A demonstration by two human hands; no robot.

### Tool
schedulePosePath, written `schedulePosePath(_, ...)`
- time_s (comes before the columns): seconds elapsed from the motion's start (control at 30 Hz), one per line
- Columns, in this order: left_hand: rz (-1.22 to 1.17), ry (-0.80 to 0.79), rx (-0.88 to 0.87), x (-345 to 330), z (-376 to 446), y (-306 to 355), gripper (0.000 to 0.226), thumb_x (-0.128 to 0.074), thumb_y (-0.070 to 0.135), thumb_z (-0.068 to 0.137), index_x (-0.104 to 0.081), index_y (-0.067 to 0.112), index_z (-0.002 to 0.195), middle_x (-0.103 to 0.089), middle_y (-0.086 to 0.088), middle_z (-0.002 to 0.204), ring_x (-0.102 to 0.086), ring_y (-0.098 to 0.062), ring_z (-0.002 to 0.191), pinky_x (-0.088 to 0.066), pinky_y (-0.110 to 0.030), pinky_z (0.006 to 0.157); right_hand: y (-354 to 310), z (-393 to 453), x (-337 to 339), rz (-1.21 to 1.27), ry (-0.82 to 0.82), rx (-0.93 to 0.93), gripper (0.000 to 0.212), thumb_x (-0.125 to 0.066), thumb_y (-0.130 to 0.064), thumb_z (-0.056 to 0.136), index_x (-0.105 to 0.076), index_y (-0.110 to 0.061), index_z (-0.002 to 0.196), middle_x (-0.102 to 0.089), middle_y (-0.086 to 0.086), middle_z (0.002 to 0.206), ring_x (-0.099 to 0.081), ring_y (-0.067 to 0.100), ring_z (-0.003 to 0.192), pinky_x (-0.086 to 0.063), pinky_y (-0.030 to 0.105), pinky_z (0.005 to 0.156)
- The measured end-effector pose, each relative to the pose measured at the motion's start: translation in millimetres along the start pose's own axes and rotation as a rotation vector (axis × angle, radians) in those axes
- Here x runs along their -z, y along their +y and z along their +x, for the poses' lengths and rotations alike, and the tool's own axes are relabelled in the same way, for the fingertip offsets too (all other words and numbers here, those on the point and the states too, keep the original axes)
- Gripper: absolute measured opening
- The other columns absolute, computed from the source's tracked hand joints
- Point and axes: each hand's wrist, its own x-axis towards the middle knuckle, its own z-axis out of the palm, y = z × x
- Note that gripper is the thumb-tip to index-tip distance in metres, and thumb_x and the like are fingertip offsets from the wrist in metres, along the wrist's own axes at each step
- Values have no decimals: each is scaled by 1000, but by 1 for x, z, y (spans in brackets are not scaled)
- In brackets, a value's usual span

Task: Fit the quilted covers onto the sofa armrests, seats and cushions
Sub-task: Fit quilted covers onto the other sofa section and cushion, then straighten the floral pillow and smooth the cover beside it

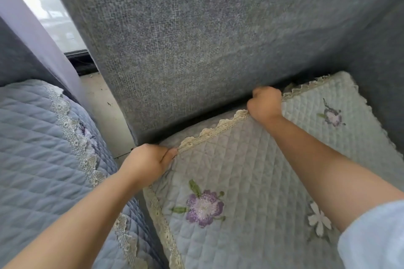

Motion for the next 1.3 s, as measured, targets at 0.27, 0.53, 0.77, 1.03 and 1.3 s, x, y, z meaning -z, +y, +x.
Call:
schedulePosePath(0.27,-43,104,50,4,-18,5,40,-30,37,97,-51,14,72,-61,-7,76,-62,-27,86,-38,-28,66,-14,-7,24,114,2,47,40,-44,12,72,-22,-10,46,-25,2,51,-21,12,48,-11,24,43)
schedulePosePath(0.53,153,193,214,8,12,18,47,-21,39,99,-60,13,103,-65,-12,89,-62,-30,88,-37,-26,60,-16,19,9,12,-28,66,22,-46,2,82,-45,-3,60,-48,8,69,-47,25,70,-31,19,53)
schedulePosePath(0.77,238,110,406,-5,24,23,48,-17,38,100,-53,13,118,-60,-15,114,-58,-33,102,-40,-32,69,23,-8,-49,-207,-337,25,65,-15,-54,94,3,-22,148,17,3,155,19,20,142,12,55,110)
schedulePosePath(1.03,390,47,348,-7,-25,63,35,-34,12,92,-31,4,127,-41,-16,130,-43,-34,118,-41,-39,88,48,-42,-28,-103,-421,236,60,-24,-42,98,0,-18,148,13,6,155,14,23,143,6,43,114)
schedulePosePath(1.3,498,14,137,-8,-66,183,36,-36,20,95,-37,9,129,-41,-13,132,-40,-30,123,-41,-37,91,121,-158,24,102,-470,297,55,-36,-28,98,-15,-11,147,0,11,156,-1,24,144,-5,29,115)
